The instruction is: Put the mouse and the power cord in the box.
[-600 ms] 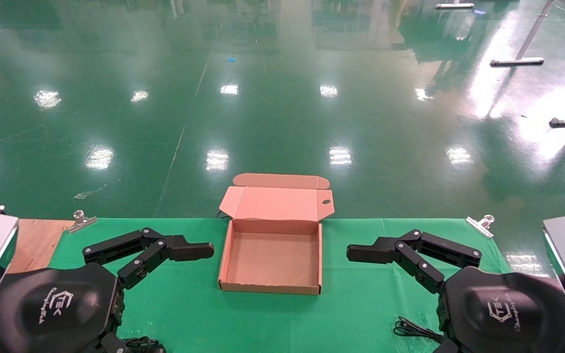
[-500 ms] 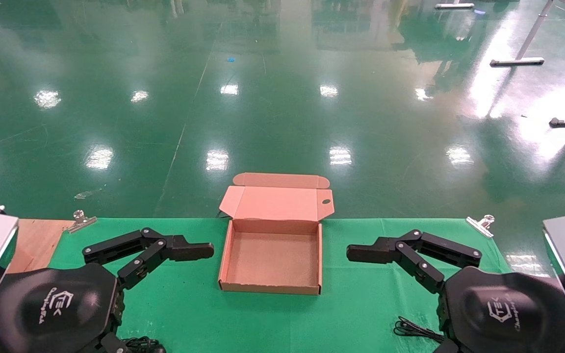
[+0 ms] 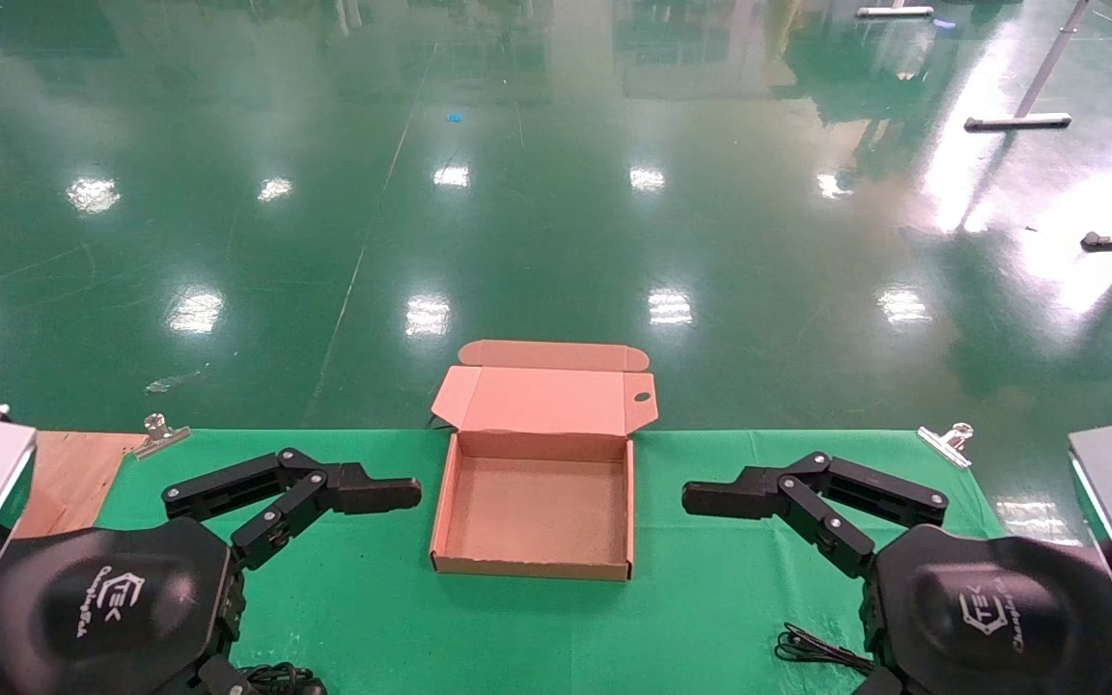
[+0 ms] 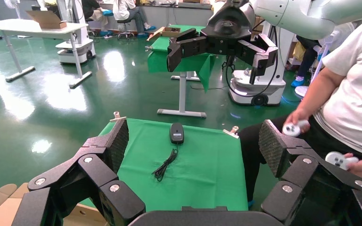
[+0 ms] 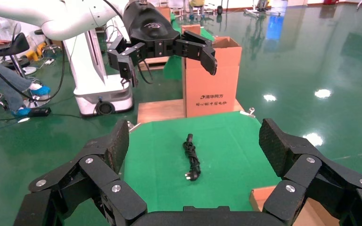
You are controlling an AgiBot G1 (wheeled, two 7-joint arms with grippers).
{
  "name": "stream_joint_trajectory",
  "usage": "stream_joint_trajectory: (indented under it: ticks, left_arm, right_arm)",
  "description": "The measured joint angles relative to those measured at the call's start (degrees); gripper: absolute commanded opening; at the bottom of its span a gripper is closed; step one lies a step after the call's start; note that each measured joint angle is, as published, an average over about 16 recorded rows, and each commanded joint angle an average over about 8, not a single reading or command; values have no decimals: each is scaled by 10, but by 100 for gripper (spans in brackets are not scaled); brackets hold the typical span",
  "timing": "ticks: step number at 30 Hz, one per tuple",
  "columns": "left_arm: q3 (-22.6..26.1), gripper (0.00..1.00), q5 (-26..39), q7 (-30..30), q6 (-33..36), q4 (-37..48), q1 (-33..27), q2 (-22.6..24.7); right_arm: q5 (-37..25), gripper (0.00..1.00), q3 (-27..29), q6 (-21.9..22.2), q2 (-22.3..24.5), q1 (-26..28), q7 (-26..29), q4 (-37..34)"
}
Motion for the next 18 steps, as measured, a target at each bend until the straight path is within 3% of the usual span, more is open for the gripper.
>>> stream_joint_trajectory:
  ticks: [12,18]
  left_arm:
    - [2,100,3,0,-1,1,0,1]
    - [28,100,51,-7,-3,11,-15,14]
  right_arm:
    - [-2,100,-1,0,1,0,0,0]
    - [-44,100,-14,-1,6,2,-12,-4]
